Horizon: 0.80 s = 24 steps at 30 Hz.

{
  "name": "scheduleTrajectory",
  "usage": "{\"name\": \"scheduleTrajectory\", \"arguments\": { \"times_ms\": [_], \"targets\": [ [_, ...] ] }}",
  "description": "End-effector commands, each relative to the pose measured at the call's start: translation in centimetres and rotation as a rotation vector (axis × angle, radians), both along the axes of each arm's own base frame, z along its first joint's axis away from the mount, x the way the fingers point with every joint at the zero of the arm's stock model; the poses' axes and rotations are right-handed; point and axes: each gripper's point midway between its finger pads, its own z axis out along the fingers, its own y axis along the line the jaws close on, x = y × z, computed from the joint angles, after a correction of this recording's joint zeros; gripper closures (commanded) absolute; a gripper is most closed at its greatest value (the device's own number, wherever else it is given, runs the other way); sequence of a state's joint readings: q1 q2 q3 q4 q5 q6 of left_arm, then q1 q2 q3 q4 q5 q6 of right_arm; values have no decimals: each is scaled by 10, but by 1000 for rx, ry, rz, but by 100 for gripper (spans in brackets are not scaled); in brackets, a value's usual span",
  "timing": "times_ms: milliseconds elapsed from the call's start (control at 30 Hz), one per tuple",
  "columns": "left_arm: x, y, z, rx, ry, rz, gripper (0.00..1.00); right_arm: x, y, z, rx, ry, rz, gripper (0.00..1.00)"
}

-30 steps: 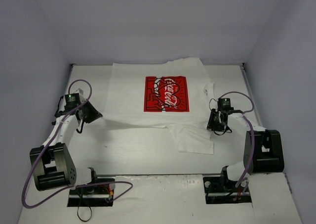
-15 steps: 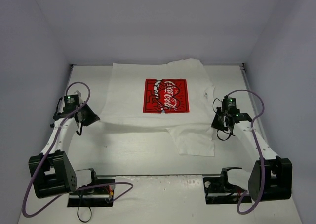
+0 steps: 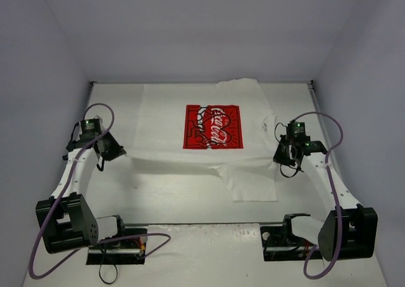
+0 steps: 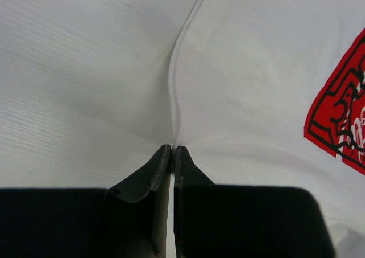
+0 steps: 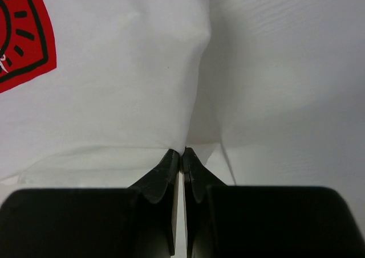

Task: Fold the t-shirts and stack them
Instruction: Grap the side of the flattened tshirt closest away from the robot with both arms, then fold the flattened tshirt in 1/3 of the way

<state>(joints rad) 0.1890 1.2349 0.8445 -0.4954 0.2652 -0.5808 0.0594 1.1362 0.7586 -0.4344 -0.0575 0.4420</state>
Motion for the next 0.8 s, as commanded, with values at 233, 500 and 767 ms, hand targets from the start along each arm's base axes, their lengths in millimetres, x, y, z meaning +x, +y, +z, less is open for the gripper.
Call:
{"name": "scheduleTrajectory", "arguments": {
  "times_ms": [233,500,767],
  "targets": [
    [82,5,32,39,-123,4,100,104,-15,51,-126,-83,85,100],
    [126,7,7,41,-107,16,100,149,-19,22,-155,-16,130,100],
    [162,-12,2,81,-126,-59,100,159,-31,-5,-199,29,121,100]
  ]
}}
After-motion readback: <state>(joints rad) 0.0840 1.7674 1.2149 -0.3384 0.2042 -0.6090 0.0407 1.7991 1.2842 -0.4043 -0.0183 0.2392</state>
